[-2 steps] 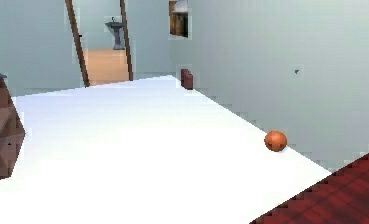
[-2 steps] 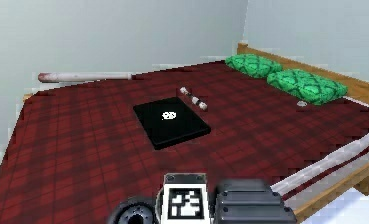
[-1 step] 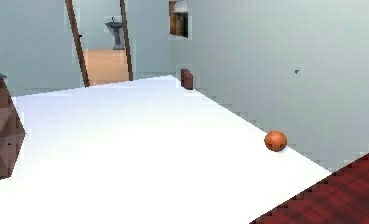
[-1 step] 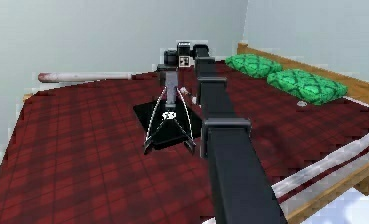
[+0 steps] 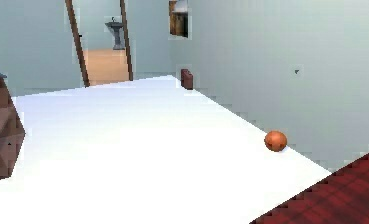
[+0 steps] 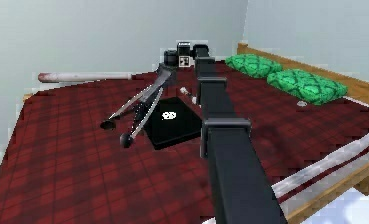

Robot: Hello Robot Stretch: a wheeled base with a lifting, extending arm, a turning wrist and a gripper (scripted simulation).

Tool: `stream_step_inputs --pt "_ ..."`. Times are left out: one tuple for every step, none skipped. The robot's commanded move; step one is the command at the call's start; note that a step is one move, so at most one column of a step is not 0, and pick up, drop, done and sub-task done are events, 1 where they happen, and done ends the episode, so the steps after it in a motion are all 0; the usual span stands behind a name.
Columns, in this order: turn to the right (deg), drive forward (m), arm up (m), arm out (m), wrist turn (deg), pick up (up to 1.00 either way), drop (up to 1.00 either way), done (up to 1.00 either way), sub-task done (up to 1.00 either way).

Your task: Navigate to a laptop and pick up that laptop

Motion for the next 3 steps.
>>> stream_step_inputs --pt "0.0 0.0 0.0 0.0 45.0 0.0 0.0 0.0 0.0" --pt "0.0 0.0 0.0 0.0 45.0 0.0 0.0 0.0 0.0" --pt "0.0 0.0 0.0 0.0 12.0 0.0 0.0 0.0 0.0"
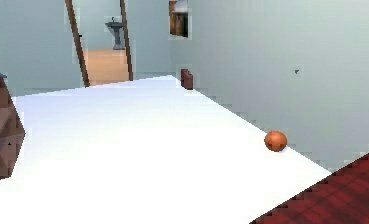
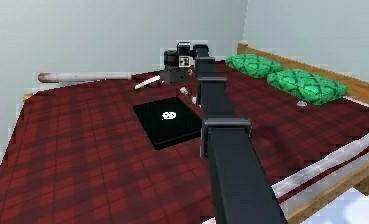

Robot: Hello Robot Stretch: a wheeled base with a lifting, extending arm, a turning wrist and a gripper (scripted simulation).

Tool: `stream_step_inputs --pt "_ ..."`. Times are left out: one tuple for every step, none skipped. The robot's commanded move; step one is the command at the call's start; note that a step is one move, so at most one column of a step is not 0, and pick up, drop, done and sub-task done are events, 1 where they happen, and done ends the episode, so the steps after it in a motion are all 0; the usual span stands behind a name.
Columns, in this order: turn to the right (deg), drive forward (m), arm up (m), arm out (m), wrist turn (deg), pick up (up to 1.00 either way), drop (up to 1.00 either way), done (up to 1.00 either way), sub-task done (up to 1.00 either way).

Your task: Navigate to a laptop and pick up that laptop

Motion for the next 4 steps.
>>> stream_step_inputs --pt "0.0 0.0 -0.3 0.0 0.0 0.0 0.0 0.0 0.0" --pt "0.0 0.0 0.0 0.0 0.0 1.0 0.0 0.0 0.0" --pt "0.0 0.0 0.1 0.0 0.0 0.0 0.0 0.0 0.0" --pt "0.0 0.0 0.0 0.0 0.0 0.0 0.0 1.0 0.0"
